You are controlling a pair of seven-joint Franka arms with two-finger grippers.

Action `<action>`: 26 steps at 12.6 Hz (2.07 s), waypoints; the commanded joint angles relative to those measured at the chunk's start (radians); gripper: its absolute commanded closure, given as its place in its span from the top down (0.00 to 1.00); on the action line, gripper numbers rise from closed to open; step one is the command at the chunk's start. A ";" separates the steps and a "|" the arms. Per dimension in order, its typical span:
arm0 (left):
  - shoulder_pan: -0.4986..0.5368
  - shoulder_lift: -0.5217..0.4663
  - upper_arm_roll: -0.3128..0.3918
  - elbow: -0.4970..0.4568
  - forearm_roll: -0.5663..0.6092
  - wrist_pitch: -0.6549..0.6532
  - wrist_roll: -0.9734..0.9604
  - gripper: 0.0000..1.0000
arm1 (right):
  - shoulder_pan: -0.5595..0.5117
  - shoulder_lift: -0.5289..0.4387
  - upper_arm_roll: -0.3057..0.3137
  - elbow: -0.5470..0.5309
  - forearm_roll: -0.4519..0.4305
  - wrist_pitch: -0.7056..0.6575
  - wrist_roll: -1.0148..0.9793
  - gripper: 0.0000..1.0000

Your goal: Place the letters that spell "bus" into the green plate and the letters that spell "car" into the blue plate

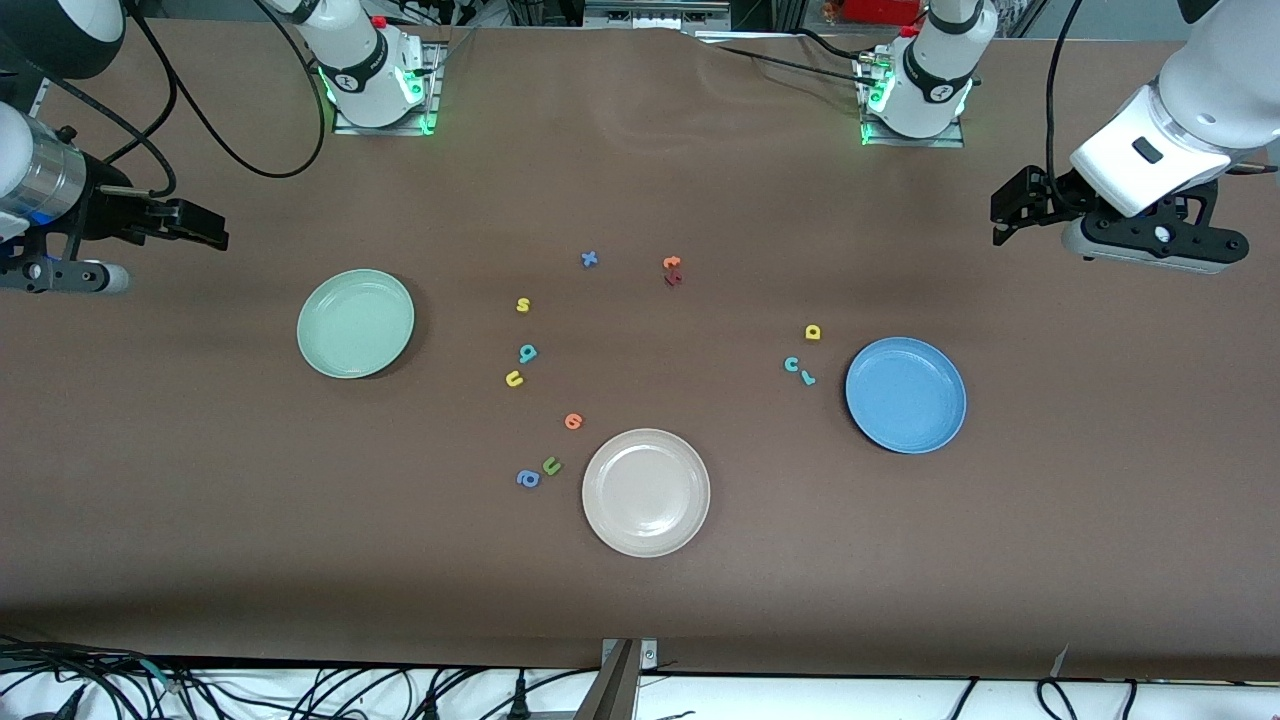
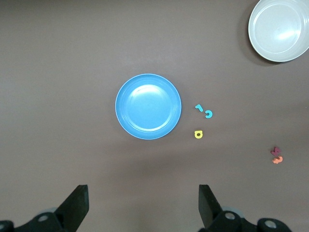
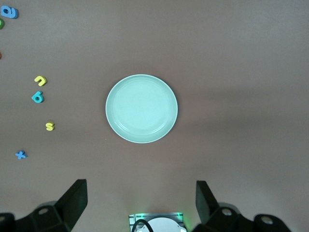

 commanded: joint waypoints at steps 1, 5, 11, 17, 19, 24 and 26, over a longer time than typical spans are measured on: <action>-0.006 0.015 -0.010 0.007 0.020 -0.016 0.005 1.00 | -0.005 -0.027 0.008 -0.043 0.047 0.022 0.043 0.99; -0.010 0.149 -0.040 0.013 0.007 -0.013 0.004 1.00 | -0.005 -0.028 0.124 -0.059 0.050 0.051 0.277 0.99; -0.116 0.297 -0.048 -0.181 -0.016 0.345 -0.145 1.00 | -0.003 0.035 0.351 -0.176 0.051 0.235 0.681 0.99; -0.211 0.387 -0.048 -0.441 0.048 0.714 -0.326 1.00 | -0.005 0.091 0.533 -0.512 0.059 0.632 0.813 0.99; -0.234 0.412 -0.048 -0.504 0.081 0.815 -0.421 1.00 | -0.005 0.123 0.548 -0.612 0.058 0.806 0.813 0.99; -0.227 0.443 -0.046 -0.592 0.081 0.967 -0.418 0.87 | 0.015 0.264 0.556 -0.664 0.032 1.039 0.780 0.95; -0.207 0.447 -0.046 -0.590 0.082 0.967 -0.376 0.81 | 0.015 0.286 0.554 -0.664 0.000 1.051 0.761 0.94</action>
